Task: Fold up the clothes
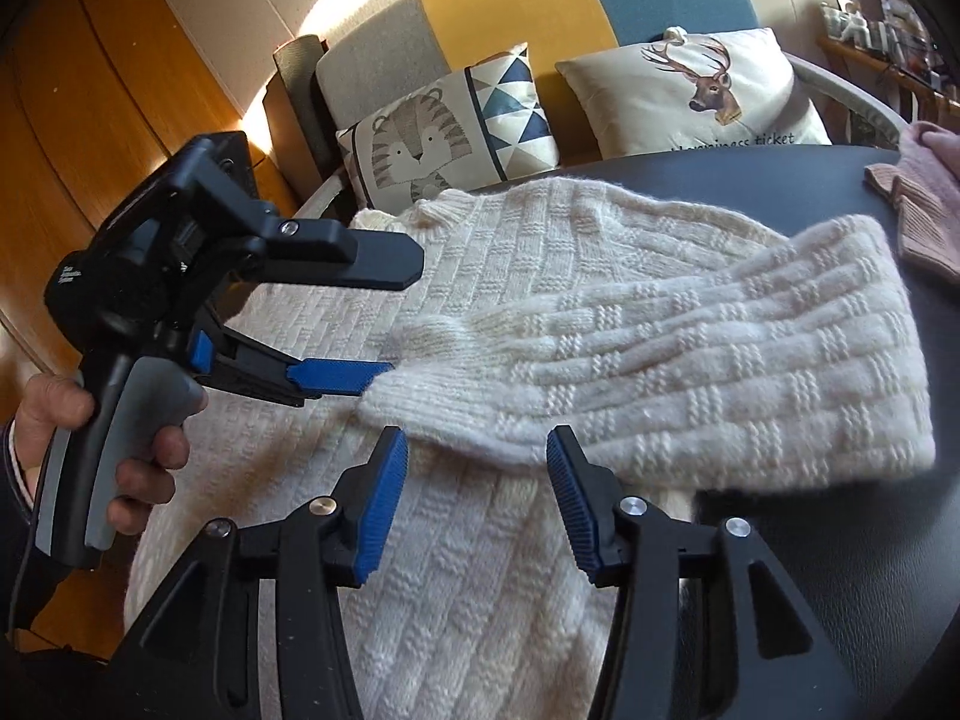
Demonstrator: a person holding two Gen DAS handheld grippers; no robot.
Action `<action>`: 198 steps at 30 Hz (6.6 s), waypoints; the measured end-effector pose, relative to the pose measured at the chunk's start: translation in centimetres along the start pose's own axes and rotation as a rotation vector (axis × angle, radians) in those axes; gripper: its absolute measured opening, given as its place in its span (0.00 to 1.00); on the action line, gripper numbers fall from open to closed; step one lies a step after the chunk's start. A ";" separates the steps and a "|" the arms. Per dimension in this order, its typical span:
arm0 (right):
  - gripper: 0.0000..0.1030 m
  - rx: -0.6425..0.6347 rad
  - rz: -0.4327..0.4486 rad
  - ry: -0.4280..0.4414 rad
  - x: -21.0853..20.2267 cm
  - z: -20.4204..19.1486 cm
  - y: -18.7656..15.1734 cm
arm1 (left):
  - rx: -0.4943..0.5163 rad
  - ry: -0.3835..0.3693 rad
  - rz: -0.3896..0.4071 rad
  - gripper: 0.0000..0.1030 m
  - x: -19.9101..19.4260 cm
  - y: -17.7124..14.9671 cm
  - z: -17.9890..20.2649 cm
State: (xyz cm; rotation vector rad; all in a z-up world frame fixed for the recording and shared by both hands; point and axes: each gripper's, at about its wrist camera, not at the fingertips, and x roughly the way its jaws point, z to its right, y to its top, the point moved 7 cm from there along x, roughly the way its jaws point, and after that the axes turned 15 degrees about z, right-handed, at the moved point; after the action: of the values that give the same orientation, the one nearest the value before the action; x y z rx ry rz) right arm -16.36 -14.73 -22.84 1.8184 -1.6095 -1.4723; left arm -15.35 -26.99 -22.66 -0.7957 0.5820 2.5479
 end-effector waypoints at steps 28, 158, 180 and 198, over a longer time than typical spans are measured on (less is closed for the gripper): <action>0.50 0.040 0.023 -0.047 -1.9 1.3 -1.3 | -0.264 0.041 0.003 0.49 2.1 -1.5 -1.7; 0.67 -0.217 -0.128 -0.478 8.8 8.5 7.3 | 0.363 0.570 0.424 0.17 -12.6 8.0 -12.6; 0.79 -0.165 -0.191 -0.158 7.8 2.1 3.6 | 0.415 0.570 0.402 0.20 -12.2 7.0 -11.8; 0.81 -0.229 -0.154 -0.290 6.6 -2.4 5.1 | 0.421 0.573 0.368 0.21 -12.1 4.9 -10.3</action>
State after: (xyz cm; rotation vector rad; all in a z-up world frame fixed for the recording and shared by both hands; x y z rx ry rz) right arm -18.30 -23.03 -21.09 1.6923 -1.3730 -1.9772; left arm -4.12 -39.29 -21.74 -1.3556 1.5071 2.3367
